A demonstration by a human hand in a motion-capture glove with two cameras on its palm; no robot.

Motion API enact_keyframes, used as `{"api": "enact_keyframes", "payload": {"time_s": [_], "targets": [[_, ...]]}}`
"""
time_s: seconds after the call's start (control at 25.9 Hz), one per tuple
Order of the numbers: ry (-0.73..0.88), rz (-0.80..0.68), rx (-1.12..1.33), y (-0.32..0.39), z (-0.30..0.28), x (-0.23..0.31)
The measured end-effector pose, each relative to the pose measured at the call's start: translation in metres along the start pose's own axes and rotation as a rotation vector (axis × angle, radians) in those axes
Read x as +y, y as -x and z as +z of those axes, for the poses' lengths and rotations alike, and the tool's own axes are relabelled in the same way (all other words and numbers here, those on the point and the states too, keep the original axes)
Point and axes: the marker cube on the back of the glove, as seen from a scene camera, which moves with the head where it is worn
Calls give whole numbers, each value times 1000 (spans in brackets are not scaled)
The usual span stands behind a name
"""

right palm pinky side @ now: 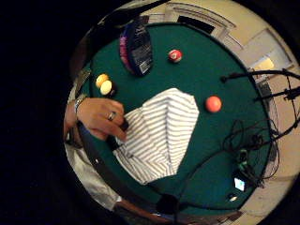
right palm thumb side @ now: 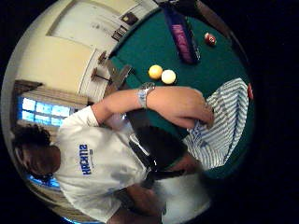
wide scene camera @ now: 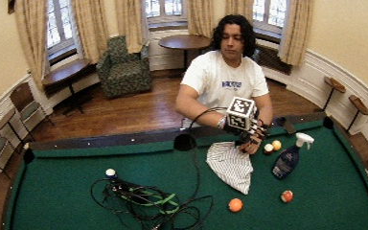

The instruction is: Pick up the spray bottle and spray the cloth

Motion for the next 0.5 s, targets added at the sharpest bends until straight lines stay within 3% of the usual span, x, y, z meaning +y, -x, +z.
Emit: {"api": "enact_keyframes", "payload": {"time_s": [0.5], "targets": [[22, -94, 14, 33, -29, 45]]}}
